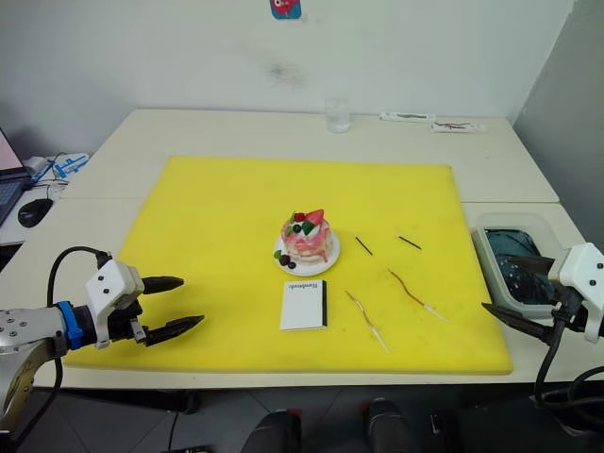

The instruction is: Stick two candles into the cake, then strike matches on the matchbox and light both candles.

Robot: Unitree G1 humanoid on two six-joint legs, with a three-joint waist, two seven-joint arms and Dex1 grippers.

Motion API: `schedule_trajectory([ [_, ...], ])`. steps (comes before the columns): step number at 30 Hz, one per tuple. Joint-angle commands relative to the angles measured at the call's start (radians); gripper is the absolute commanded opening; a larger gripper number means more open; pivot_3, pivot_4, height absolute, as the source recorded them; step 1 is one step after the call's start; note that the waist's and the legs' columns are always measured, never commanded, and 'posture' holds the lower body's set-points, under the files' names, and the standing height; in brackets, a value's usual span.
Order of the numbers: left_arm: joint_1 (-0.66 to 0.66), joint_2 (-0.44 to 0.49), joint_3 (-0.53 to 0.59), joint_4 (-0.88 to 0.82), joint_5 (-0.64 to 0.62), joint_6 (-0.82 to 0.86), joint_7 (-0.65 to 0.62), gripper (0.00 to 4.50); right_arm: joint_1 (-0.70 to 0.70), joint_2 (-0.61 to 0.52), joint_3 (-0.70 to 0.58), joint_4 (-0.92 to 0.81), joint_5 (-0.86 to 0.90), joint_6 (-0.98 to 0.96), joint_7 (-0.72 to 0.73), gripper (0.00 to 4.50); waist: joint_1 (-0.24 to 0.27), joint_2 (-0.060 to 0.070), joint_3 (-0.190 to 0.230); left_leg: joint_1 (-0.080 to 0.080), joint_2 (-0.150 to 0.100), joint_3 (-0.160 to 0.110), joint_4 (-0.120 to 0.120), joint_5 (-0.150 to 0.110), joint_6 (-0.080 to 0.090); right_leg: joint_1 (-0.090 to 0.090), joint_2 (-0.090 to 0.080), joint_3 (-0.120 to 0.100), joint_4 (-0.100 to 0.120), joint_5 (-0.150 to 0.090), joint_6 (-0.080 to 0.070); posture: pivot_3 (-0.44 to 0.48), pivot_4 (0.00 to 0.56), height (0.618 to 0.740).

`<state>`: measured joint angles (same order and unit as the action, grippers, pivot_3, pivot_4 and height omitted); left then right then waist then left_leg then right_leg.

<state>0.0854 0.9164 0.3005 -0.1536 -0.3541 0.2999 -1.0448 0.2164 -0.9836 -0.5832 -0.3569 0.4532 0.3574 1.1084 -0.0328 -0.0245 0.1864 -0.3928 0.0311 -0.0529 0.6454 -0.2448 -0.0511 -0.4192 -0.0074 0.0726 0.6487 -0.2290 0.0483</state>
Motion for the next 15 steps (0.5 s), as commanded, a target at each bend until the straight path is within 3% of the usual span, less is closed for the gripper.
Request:
schedule_trajectory([
  [1, 0.002, 0.015, 0.018, -0.032, -0.020, 0.012, -0.014, 4.50, -0.008, -0.006, -0.018, -0.022, 0.013, -0.004, 0.002, 4.47, 0.000, 0.000, 0.000, 0.000, 0.000, 0.000, 0.000, 0.000, 0.000, 0.000, 0.000, 0.000, 0.000, 0.000, 0.000, 0.000, 0.150, 0.740],
  [15, -0.005, 0.020, 0.032, -0.030, -0.006, 0.016, -0.005, 4.50, 0.029, -0.034, -0.073, 0.067, -0.023, -0.057, 0.078, 4.47, 0.000, 0.000, 0.000, 0.000, 0.000, 0.000, 0.000, 0.000, 0.000, 0.000, 0.000, 0.000, 0.000, 0.000, 0.000, 0.000, 0.150, 0.740],
])
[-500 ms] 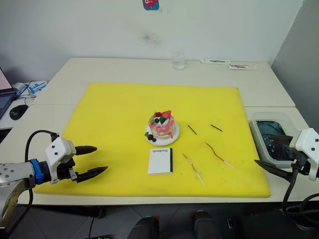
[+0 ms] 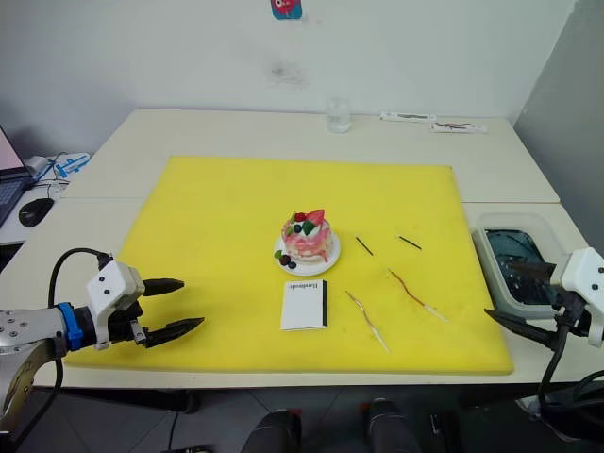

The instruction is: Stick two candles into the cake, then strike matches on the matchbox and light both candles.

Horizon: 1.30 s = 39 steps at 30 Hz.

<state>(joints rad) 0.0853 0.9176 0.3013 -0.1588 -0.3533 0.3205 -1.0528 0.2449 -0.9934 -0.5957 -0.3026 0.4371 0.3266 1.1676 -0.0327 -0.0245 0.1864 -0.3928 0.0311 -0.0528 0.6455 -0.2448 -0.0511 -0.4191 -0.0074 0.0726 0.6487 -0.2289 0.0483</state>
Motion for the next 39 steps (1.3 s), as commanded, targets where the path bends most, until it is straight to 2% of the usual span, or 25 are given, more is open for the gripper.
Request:
schedule_trajectory([
  [1, -0.005, 0.019, 0.031, -0.025, -0.006, -0.004, 0.003, 4.50, 0.003, -0.027, -0.067, 0.024, -0.010, -0.032, 0.025, 4.47, 0.000, 0.000, 0.000, 0.000, 0.000, 0.000, 0.000, 0.000, 0.000, 0.000, 0.000, 0.000, 0.000, 0.000, 0.000, 0.000, 0.150, 0.740],
  [11, -0.018, 0.029, 0.046, 0.003, -0.010, -0.009, -0.004, 4.50, 0.029, -0.042, -0.114, 0.074, -0.029, -0.059, 0.068, 4.47, 0.000, 0.000, 0.000, 0.001, 0.000, 0.000, 0.000, 0.000, 0.000, 0.000, 0.000, 0.000, 0.000, 0.000, 0.000, 0.000, 0.150, 0.740],
  [19, -0.060, 0.052, 0.055, 0.087, -0.011, -0.039, -0.045, 4.50, 0.042, -0.038, -0.120, 0.085, -0.042, -0.081, 0.075, 4.47, -0.001, 0.000, 0.000, 0.001, 0.000, 0.000, 0.000, 0.000, 0.000, 0.000, 0.000, 0.000, 0.000, 0.000, 0.000, 0.000, 0.150, 0.740],
  [23, -0.077, 0.067, 0.076, 0.088, -0.069, -0.003, -0.094, 4.50, 0.028, -0.038, -0.112, 0.077, -0.035, -0.075, 0.068, 4.47, -0.001, 0.000, 0.000, 0.001, 0.000, 0.000, 0.000, 0.000, 0.000, 0.000, 0.000, 0.000, 0.000, 0.000, 0.000, 0.000, 0.150, 0.740],
  [26, -0.064, 0.079, 0.088, 0.026, -0.118, 0.053, -0.116, 4.50, 0.008, -0.045, -0.103, 0.066, -0.023, -0.064, 0.067, 4.47, -0.001, 0.000, 0.000, 0.001, 0.000, 0.000, 0.000, 0.000, 0.000, 0.000, 0.000, 0.000, 0.001, 0.000, 0.000, 0.000, 0.150, 0.740],
  [32, -0.030, 0.086, 0.064, -0.230, -0.284, 0.235, -0.136, 4.50, -0.028, -0.066, -0.081, -0.050, 0.027, 0.047, 0.047, 4.47, 0.000, 0.000, 0.000, 0.001, 0.000, 0.000, 0.000, 0.000, 0.000, 0.000, 0.000, 0.000, 0.001, 0.000, 0.000, 0.000, 0.150, 0.740],
  [36, -0.073, 0.053, -0.013, -0.371, -0.368, 0.309, -0.091, 4.50, -0.054, -0.088, -0.014, -0.228, 0.087, 0.217, -0.039, 4.47, 0.000, 0.000, 0.000, 0.001, 0.000, 0.000, 0.000, 0.000, 0.000, 0.000, 0.000, 0.000, 0.002, 0.000, 0.000, 0.000, 0.150, 0.740],
  [39, -0.109, 0.025, -0.060, -0.427, -0.418, 0.354, -0.051, 4.50, -0.064, -0.117, 0.062, -0.314, 0.057, 0.318, -0.117, 4.47, 0.000, 0.000, 0.000, 0.001, 0.000, 0.000, 0.001, 0.000, 0.000, 0.000, 0.000, 0.000, 0.002, 0.000, 0.000, 0.000, 0.150, 0.740],
])
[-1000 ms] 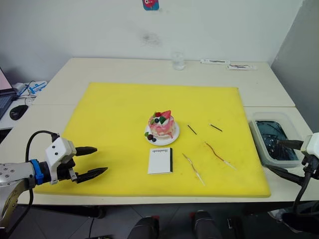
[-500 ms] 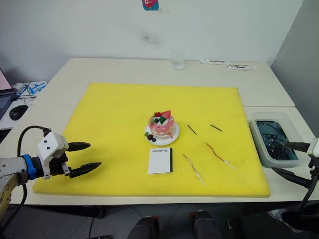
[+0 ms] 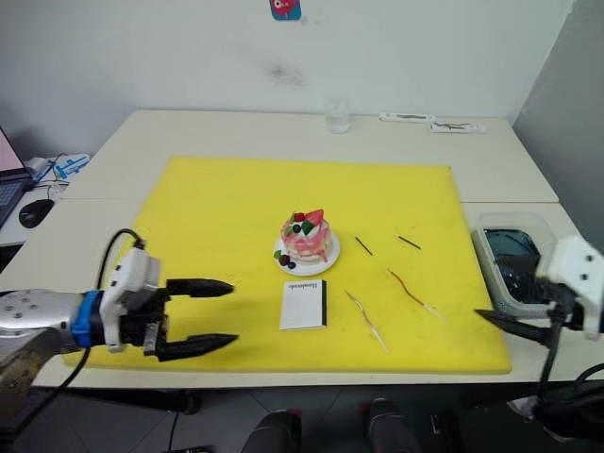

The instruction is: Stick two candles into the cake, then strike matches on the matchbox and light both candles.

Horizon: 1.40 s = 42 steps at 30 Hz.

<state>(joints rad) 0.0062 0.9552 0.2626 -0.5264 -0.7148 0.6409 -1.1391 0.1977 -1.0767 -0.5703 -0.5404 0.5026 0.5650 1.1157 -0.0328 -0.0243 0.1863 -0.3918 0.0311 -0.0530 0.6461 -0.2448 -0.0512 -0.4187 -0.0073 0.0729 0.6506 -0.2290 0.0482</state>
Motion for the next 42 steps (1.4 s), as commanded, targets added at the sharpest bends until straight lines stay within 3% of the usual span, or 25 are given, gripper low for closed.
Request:
schedule_trajectory([
  [1, -0.043, -0.024, -0.042, -0.073, -0.064, 0.040, 0.046, 4.50, -0.026, -0.047, 0.078, -0.099, -0.023, 0.113, -0.094, 4.47, 0.000, 0.000, 0.000, 0.000, 0.000, 0.000, 0.000, 0.000, 0.000, 0.000, 0.000, 0.000, 0.000, 0.000, 0.000, 0.000, 0.150, 0.740],
  [6, -0.113, -0.083, -0.132, -0.106, -0.083, 0.061, 0.096, 4.50, -0.149, -0.024, 0.330, -0.136, -0.079, 0.221, -0.248, 4.47, -0.001, 0.000, 0.000, 0.000, 0.000, 0.000, 0.001, 0.000, 0.000, 0.000, 0.000, 0.000, -0.001, 0.000, 0.000, 0.000, 0.150, 0.740],
  [10, -0.137, -0.103, -0.179, -0.116, -0.079, 0.056, 0.119, 4.50, -0.199, 0.024, 0.423, -0.102, -0.110, 0.248, -0.316, 4.47, 0.000, 0.000, 0.000, 0.000, 0.000, 0.000, 0.000, 0.000, 0.000, 0.000, 0.000, 0.000, 0.000, 0.000, 0.000, 0.000, 0.150, 0.740],
  [25, -0.184, -0.124, -0.215, -0.106, -0.079, 0.052, 0.153, 4.50, -0.169, 0.018, 0.532, -0.003, -0.179, 0.246, -0.316, 4.47, 0.000, 0.000, 0.000, -0.002, -0.001, -0.001, 0.001, 0.000, 0.000, 0.000, 0.000, 0.000, -0.001, 0.000, 0.000, 0.000, 0.150, 0.740],
  [28, -0.192, -0.128, -0.219, -0.103, -0.076, 0.053, 0.159, 4.50, -0.182, 0.029, 0.531, 0.013, -0.174, 0.280, -0.323, 3.87, 0.000, 0.000, 0.000, -0.002, -0.001, -0.001, 0.001, 0.000, 0.000, 0.000, 0.000, 0.000, -0.001, 0.000, 0.000, 0.000, 0.150, 0.740],
  [39, -0.187, -0.126, -0.222, -0.100, -0.067, 0.051, 0.169, 4.50, -0.217, 0.030, 0.519, -0.011, -0.134, 0.388, -0.315, 0.07, 0.001, -0.001, 0.000, -0.001, -0.001, -0.001, 0.003, 0.000, 0.000, 0.001, 0.000, 0.000, -0.001, 0.001, 0.001, 0.000, 0.150, 0.740],
  [42, -0.179, -0.123, -0.222, -0.099, -0.061, 0.049, 0.167, 4.50, -0.231, 0.031, 0.499, -0.018, -0.105, 0.424, -0.310, 0.03, 0.001, -0.001, 0.000, -0.001, -0.001, -0.001, 0.003, 0.000, 0.000, 0.001, 0.000, 0.000, -0.001, 0.001, 0.001, 0.000, 0.150, 0.740],
])
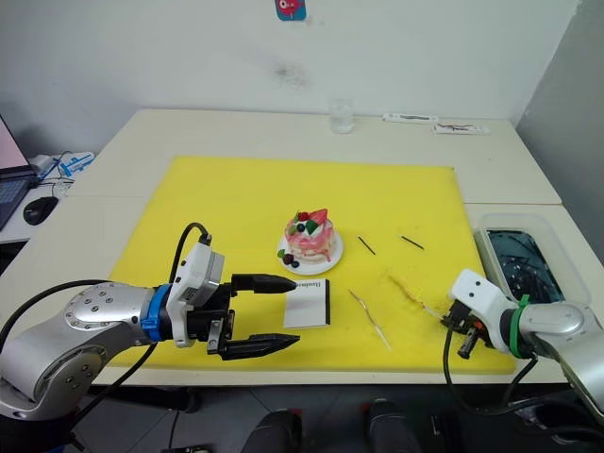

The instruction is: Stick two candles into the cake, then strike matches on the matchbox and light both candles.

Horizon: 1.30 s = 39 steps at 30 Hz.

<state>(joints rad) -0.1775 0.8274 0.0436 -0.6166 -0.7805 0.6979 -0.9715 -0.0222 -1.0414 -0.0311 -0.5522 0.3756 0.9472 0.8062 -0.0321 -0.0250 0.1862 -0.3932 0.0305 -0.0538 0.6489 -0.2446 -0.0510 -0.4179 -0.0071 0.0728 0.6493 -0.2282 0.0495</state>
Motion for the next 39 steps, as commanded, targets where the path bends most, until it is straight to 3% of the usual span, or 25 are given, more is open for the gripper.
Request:
schedule_trajectory([
  [1, 0.007, 0.006, -0.003, -0.009, 0.006, -0.009, -0.002, 4.50, -0.014, -0.006, -0.049, -0.007, 0.033, 0.053, 0.003, 0.03, 0.000, 0.000, 0.000, 0.000, 0.000, 0.000, 0.000, 0.000, 0.000, 0.000, 0.000, 0.000, 0.000, 0.000, 0.000, 0.000, 0.150, 0.740],
  [10, 0.035, -0.008, 0.027, 0.011, -0.009, 0.012, 0.031, 4.50, -0.003, -0.023, -0.178, -0.030, 0.124, 0.060, 0.059, 0.03, 0.000, 0.000, 0.000, -0.001, 0.000, 0.000, -0.001, 0.000, 0.000, -0.001, 0.000, 0.000, 0.000, 0.000, 0.000, 0.000, 0.150, 0.740],
  [14, 0.052, -0.027, 0.082, 0.047, -0.089, 0.092, 0.098, 4.50, -0.030, 0.010, -0.283, -0.043, 0.221, 0.091, 0.076, 0.03, 0.000, 0.000, 0.000, -0.001, 0.000, 0.000, -0.001, 0.000, 0.000, -0.001, 0.000, 0.000, 0.000, 0.000, 0.000, 0.000, 0.150, 0.740],
  [16, 0.051, -0.046, 0.119, 0.065, -0.172, 0.144, 0.132, 4.50, -0.054, 0.038, -0.328, -0.052, 0.281, 0.107, 0.072, 0.03, 0.000, 0.000, 0.000, -0.001, 0.000, -0.001, -0.001, 0.000, 0.000, -0.001, 0.000, 0.000, 0.000, 0.000, 0.000, 0.000, 0.150, 0.740],
  [20, 0.005, -0.117, 0.187, 0.125, -0.511, 0.277, 0.298, 4.50, -0.161, 0.168, -0.371, -0.091, 0.462, 0.166, -0.007, 0.03, -0.001, 0.000, 0.000, -0.001, 0.000, -0.001, -0.001, 0.000, 0.000, -0.001, 0.000, 0.000, 0.000, 0.000, 0.001, 0.000, 0.150, 0.740],
  [22, -0.012, -0.139, 0.191, 0.158, -0.677, 0.303, 0.396, 4.50, -0.237, 0.258, -0.366, -0.100, 0.560, 0.197, -0.087, 0.03, -0.002, 0.000, 0.000, -0.001, 0.000, -0.002, -0.001, 0.000, 0.000, -0.001, 0.001, 0.000, 0.001, 0.001, 0.001, 0.000, 0.150, 0.740],
  [26, -0.050, -0.193, 0.140, 0.168, -0.878, 0.282, 0.578, 4.50, -0.345, 0.377, -0.337, -0.086, 0.702, 0.226, -0.215, 0.03, -0.001, 0.000, 0.000, -0.001, 0.000, -0.002, -0.001, 0.000, 0.000, -0.001, 0.001, 0.000, 0.001, 0.001, 0.001, 0.000, 0.150, 0.740],
  [32, -0.133, -0.286, 0.043, 0.172, -1.037, 0.228, 0.761, 4.50, -0.426, 0.452, -0.260, -0.054, 0.824, 0.227, -0.319, 0.03, 0.003, 0.000, 0.000, -0.003, 0.000, -0.003, -0.001, 0.000, 0.000, -0.001, 0.001, -0.001, 0.001, 0.003, 0.003, 0.000, 0.150, 0.740],
  [39, -0.163, -0.338, 0.013, 0.189, -1.106, 0.179, 0.828, 4.50, -0.425, 0.431, -0.213, -0.040, 0.911, 0.217, -0.342, 0.03, 0.002, 0.000, 0.000, -0.003, -0.001, -0.003, -0.002, 0.000, 0.000, -0.002, 0.001, -0.001, 0.001, 0.002, 0.002, 0.000, 0.150, 0.740],
])
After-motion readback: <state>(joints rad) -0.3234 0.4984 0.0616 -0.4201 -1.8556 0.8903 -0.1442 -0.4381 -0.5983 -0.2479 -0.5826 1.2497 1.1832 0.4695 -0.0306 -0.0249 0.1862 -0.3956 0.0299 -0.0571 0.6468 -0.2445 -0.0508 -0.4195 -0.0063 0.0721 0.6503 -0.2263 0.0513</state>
